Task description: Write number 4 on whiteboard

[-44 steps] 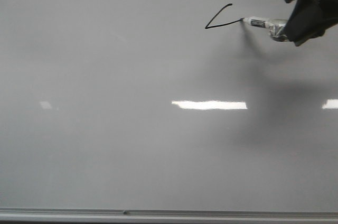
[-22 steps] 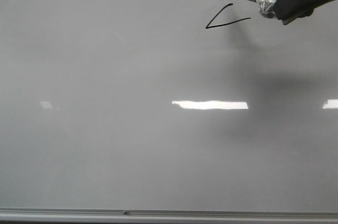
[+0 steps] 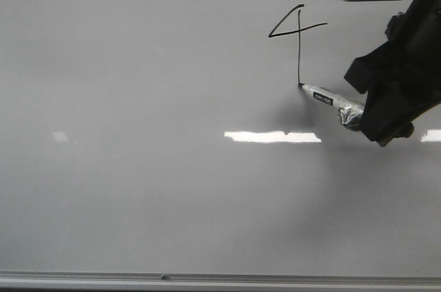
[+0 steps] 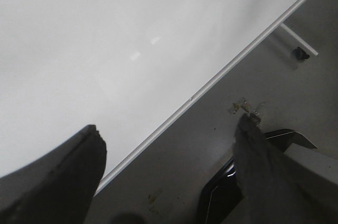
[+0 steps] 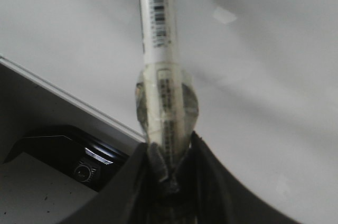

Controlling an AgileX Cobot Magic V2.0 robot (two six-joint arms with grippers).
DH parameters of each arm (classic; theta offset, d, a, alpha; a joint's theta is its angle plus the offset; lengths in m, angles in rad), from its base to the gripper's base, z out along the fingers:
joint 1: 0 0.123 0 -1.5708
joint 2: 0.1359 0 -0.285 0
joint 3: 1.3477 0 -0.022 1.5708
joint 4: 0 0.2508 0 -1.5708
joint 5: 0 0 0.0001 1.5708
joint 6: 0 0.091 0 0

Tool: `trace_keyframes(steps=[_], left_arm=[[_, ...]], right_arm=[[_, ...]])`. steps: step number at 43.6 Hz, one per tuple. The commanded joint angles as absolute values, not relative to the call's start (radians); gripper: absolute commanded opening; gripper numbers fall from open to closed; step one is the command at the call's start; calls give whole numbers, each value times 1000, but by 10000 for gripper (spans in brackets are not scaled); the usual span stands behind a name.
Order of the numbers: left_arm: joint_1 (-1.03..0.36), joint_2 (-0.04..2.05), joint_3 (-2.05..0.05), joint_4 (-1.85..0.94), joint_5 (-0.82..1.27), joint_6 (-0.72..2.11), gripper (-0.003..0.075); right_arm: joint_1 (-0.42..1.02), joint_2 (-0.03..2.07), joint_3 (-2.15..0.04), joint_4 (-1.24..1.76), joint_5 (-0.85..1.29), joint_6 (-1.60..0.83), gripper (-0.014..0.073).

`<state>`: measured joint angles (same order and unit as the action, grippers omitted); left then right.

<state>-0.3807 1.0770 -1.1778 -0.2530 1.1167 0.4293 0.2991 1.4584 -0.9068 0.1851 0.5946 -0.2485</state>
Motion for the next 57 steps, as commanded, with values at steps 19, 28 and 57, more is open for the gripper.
trace_keyframes(steps=[19, 28, 57], left_arm=[[-588, 1105, -1206, -424, 1042, 777, 496], [-800, 1206, -1234, -409, 987, 793, 618], [-1003, 1477, -1446, -381, 968, 822, 467]], right_arm=[[419, 1046, -938, 232, 881, -683, -71], [424, 955, -938, 433, 1022, -869, -71], [424, 943, -938, 494, 1102, -948, -71]])
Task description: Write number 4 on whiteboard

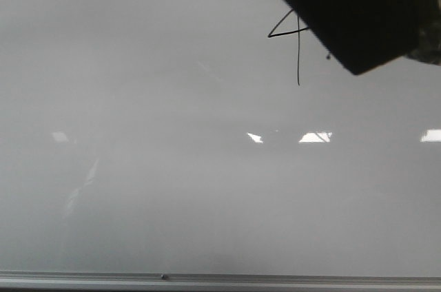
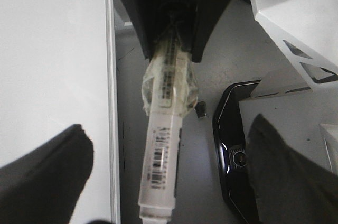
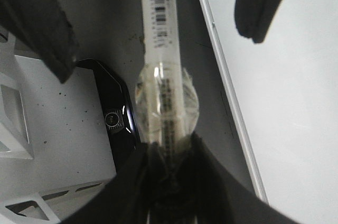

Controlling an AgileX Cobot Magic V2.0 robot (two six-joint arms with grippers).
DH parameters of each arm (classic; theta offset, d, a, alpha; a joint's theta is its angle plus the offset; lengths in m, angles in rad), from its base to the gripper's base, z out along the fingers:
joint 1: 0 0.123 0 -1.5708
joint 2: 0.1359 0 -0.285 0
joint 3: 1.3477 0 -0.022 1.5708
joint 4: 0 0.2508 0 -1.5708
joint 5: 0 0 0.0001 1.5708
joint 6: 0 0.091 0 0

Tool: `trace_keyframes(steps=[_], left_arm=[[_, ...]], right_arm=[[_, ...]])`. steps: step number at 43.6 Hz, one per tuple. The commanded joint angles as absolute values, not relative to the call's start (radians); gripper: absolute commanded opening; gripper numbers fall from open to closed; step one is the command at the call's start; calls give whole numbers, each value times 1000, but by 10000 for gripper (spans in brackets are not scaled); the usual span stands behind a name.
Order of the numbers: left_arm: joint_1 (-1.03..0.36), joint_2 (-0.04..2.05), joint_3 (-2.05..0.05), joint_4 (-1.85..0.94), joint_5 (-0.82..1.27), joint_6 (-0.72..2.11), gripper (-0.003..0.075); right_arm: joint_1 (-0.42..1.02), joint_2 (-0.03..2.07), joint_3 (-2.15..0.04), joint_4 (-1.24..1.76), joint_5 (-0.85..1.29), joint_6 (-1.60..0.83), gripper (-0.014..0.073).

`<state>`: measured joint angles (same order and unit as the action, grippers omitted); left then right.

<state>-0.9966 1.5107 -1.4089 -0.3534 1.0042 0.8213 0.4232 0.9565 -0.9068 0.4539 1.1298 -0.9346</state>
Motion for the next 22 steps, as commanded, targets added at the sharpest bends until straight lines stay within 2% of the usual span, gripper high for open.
trace_keyframes(steps=[1, 8, 16, 19, 22], left_arm=[[-1003, 1477, -1446, -381, 971, 822, 425], [-1003, 1477, -1446, -381, 971, 822, 200], [-1003, 1477, -1446, -381, 984, 822, 49], [-1003, 1477, -1446, -381, 993, 822, 20], [-1003, 1477, -1446, -381, 998, 822, 6]], right_arm=[[424, 943, -938, 494, 1102, -948, -71], [424, 943, -938, 494, 1102, -948, -71], [424, 943, -938, 494, 1087, -948, -58], [424, 943, -938, 494, 1085, -948, -5], [424, 943, -938, 494, 1083, -948, 114]])
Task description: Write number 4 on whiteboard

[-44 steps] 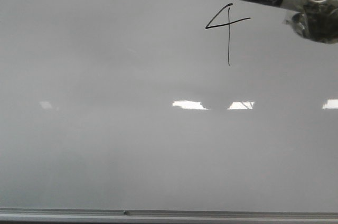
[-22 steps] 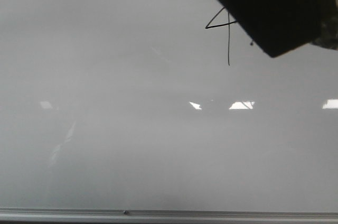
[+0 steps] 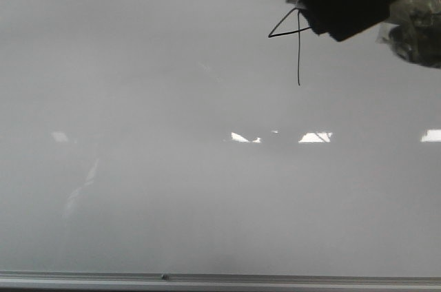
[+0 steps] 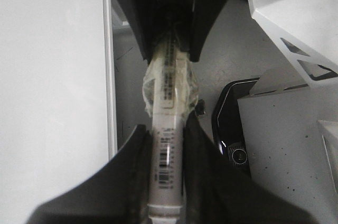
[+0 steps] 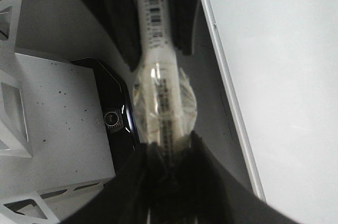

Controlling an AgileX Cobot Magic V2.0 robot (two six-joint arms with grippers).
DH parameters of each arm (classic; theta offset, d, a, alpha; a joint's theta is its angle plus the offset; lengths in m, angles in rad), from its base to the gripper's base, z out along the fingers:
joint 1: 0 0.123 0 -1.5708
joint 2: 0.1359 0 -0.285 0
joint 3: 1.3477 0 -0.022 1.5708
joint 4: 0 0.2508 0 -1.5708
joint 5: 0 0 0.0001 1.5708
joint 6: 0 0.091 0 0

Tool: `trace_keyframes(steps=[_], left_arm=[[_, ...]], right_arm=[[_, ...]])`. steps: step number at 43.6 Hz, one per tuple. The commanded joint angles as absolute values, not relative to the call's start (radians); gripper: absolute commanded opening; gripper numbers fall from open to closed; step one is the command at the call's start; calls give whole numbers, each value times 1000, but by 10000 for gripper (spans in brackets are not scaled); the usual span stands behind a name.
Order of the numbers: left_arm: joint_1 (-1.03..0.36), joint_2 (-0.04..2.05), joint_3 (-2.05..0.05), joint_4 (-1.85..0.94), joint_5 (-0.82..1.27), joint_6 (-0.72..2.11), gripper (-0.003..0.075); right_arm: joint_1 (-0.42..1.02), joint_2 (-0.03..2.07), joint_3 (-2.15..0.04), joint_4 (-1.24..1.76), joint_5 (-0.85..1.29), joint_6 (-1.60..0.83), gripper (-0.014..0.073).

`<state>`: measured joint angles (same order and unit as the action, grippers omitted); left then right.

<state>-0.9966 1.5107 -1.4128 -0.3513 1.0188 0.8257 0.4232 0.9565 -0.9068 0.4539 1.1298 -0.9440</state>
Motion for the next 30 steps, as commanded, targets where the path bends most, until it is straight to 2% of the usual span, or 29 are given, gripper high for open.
trace_keyframes(steps=[1, 6, 9, 12, 22, 25, 30], left_arm=[[-1003, 1477, -1446, -381, 998, 820, 6], [-1003, 1477, -1446, -342, 996, 774, 8], [-1003, 1477, -1446, -252, 996, 711, 8], [-1003, 1477, -1446, -135, 998, 618, 8], [-957, 1437, -1446, 284, 1122, 144, 8], [-896, 1407, -1441, 347, 1144, 0, 8], [-754, 1313, -1381, 356, 1104, -71, 8]], right_arm=[[424, 943, -938, 494, 1081, -948, 155], [424, 943, -938, 490, 1075, -946, 395], [424, 943, -938, 483, 1074, -946, 510], [423, 943, -938, 474, 1067, -944, 577], [423, 943, -938, 388, 1015, -845, 590], [423, 943, -938, 371, 1008, -833, 590], [423, 943, -938, 370, 1008, -833, 589]])
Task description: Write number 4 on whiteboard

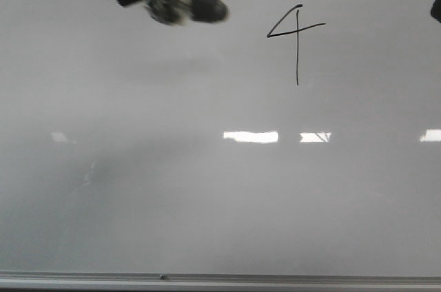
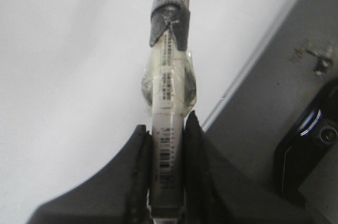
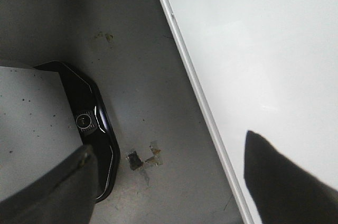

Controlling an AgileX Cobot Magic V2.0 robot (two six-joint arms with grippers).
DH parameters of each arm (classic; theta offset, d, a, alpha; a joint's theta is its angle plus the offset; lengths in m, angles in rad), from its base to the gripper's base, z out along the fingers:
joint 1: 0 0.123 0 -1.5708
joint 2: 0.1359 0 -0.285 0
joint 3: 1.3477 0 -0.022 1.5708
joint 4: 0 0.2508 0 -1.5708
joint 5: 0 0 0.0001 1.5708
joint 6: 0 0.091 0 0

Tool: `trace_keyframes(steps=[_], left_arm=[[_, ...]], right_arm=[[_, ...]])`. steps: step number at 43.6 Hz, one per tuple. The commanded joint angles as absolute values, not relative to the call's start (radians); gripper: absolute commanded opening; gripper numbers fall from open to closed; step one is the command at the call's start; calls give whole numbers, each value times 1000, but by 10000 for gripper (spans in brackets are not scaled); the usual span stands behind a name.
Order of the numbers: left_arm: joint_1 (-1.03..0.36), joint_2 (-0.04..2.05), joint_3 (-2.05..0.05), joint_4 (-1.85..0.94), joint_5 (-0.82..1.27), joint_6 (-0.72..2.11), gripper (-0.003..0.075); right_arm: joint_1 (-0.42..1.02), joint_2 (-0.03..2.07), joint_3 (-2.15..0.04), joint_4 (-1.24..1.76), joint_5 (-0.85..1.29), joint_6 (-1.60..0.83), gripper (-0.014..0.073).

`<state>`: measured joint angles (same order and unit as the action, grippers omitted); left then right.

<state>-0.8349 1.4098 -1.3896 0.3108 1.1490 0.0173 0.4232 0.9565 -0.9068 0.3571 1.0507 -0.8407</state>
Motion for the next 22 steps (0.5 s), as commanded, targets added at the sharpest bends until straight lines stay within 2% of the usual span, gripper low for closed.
trace_keyframes(steps=[1, 11, 22], left_arm=[[-729, 1294, -1364, 356, 1089, -81, 8], [-430, 1049, -1091, 356, 766, -249, 8], [-199, 904, -712, 347, 113, -385, 8]], right_arm=[[423, 943, -938, 370, 1008, -833, 589], [423, 943, -938, 370, 995, -833, 589], [423, 943, -938, 371, 957, -833, 589]])
